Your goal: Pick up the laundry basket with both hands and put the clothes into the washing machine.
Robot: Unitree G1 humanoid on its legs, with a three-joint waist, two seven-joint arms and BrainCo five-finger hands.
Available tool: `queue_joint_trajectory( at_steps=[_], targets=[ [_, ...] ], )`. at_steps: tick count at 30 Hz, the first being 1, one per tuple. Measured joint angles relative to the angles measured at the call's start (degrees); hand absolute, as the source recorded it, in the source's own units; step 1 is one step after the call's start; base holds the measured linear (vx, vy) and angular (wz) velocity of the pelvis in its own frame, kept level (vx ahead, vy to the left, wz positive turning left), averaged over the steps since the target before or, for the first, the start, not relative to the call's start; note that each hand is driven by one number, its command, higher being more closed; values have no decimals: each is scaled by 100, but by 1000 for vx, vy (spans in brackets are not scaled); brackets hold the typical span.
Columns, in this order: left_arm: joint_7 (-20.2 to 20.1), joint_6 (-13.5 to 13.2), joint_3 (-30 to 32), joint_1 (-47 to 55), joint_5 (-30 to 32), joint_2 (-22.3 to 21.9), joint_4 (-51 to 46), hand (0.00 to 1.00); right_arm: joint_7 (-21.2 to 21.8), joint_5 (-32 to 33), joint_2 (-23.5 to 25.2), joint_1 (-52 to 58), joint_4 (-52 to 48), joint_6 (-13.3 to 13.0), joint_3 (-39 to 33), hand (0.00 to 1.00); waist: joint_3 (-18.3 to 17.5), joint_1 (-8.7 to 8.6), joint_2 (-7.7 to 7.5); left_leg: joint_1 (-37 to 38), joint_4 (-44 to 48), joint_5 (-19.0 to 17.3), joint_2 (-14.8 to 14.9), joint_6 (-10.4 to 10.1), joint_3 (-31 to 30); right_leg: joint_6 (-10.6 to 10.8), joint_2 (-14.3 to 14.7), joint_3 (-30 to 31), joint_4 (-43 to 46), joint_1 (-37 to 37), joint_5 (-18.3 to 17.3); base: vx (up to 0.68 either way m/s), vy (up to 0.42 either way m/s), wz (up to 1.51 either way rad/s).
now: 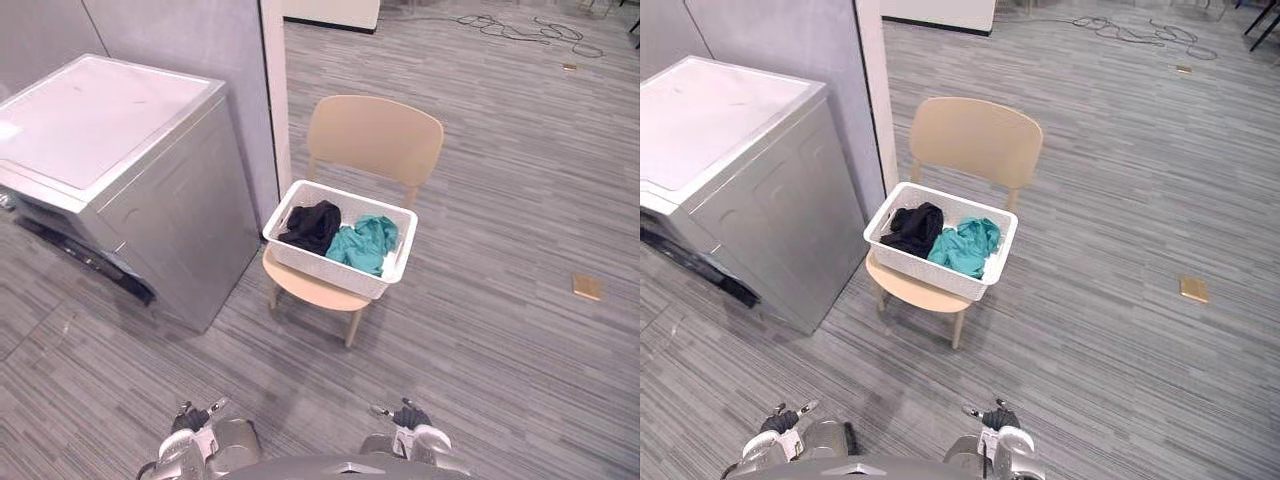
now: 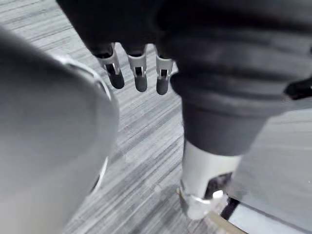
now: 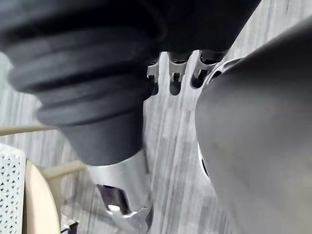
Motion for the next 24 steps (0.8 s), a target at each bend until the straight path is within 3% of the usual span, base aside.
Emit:
queue_joint_trajectory(
  at_steps=[1, 2, 4, 7, 11, 12, 15, 18, 21, 24],
  targets=[
    [3, 2, -180, -44, -4, 8, 78, 0, 3, 3, -112, -53, 167, -19, -165, 0, 4, -53, 62, 233, -725, -186, -305, -740, -209, 93, -43, -35, -160, 23, 120, -25, 327, 76],
    [1, -1, -433, -94, -5, 205, 91, 0, 8, 7, -41, -187, 399, 1, -248, 0, 119, -45, -93, 246, -1100, -85, -576, -681, -324, 78, -22, 175, -440, 39, 122, -43, 278, 71],
    [3, 15, -591, -85, -19, 353, 95, 0, 15, -12, 8, -261, 546, 85, -237, 0, 156, -20, -138, 247, -1215, 0, -703, -624, -508, 22, 290, 312, -744, 292, 173, -18, 127, 61],
    [-18, -1, -862, -13, -15, 460, 74, 0, 23, -62, 7, -402, 654, 76, -198, 0, 158, 19, -122, 352, -1272, 26, -847, -583, -621, -22, 251, 294, -973, 528, 521, -29, 131, 25],
    [-62, 3, -1245, -107, -5, 538, 53, 0, 10, -54, -66, -736, 657, 76, -37, 0, 164, -15, -158, 170, -1712, 353, -1087, -444, -623, 239, 43, 245, -1261, 206, 731, -172, 68, -6],
    [-131, 2, -1356, -170, 13, 522, 18, 0, 9, -39, -129, -834, 640, 75, -23, 0, 211, -58, -141, 35, -1798, 453, -1183, -384, -623, 203, -28, 282, -1257, 11, 762, -158, 70, -1],
    [-131, 1, -1540, -242, 37, 563, -154, 0, 10, 35, -211, -866, 645, 83, -18, 0, 372, -40, -181, -101, -1782, 497, -1340, -323, -683, -9, -125, 296, -1315, -43, 929, -160, 102, 13],
    [-112, -13, -1543, -291, 116, 648, -372, 0, -4, 214, -211, -857, 624, 67, -42, 0, 501, 29, -320, -337, -1593, 431, -1390, -255, -843, -328, -115, 167, -1452, 13, 1068, -83, 55, 24],
    [-83, -27, -1528, -324, 107, 684, -410, 0, -85, 257, -213, -788, 552, 21, -106, 0, 526, 70, -342, -635, -1413, 389, -1452, -205, -1029, -598, -104, 60, -1457, -55, 976, -83, 49, 33],
    [15, -31, -1359, -309, 105, 714, -408, 0, -204, 286, -201, -743, 568, 20, -137, 0, 689, 97, -269, -764, -1268, 346, -1510, -161, -1282, -773, 106, 468, -1244, -72, 516, -28, -4, 38]
  ],
)
